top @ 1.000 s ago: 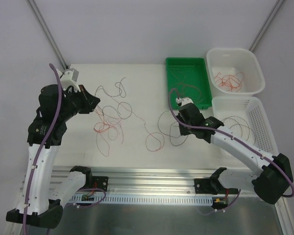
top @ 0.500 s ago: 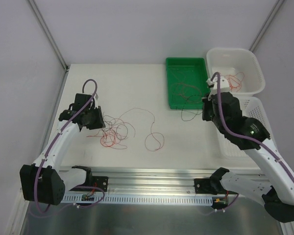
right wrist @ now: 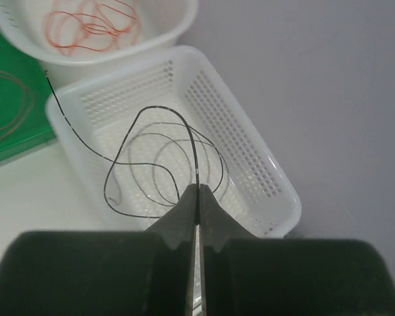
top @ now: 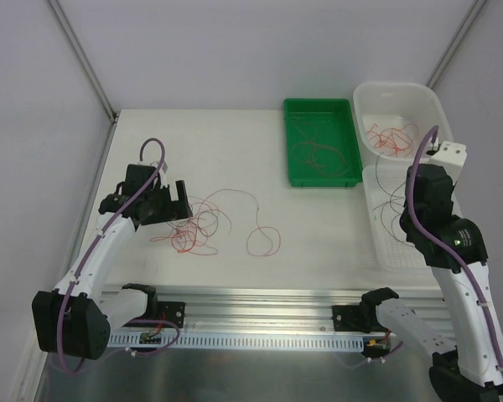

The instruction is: Untangle the cables

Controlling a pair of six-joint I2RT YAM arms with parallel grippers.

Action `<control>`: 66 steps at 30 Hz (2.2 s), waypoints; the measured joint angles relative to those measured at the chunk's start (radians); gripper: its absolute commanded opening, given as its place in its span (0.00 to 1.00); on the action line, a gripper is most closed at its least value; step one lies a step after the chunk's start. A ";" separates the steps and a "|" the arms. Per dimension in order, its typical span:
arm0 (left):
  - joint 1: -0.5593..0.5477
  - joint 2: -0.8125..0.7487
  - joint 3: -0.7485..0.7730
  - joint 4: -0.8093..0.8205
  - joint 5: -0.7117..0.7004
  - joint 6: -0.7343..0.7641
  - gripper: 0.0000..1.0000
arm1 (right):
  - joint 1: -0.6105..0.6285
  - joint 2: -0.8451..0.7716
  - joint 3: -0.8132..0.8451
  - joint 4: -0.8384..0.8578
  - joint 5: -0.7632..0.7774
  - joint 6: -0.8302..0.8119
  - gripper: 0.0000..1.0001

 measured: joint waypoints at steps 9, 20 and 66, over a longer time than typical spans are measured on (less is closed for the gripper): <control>0.000 -0.028 -0.006 0.005 0.013 0.000 0.99 | -0.400 0.021 -0.290 0.107 -0.205 0.103 0.17; 0.000 -0.031 -0.013 0.007 0.022 0.000 0.99 | -0.584 0.014 -0.396 0.201 -0.582 0.188 0.94; -0.002 0.070 -0.015 0.021 0.069 -0.001 0.06 | 0.734 1.102 -0.051 0.973 -1.201 0.216 0.06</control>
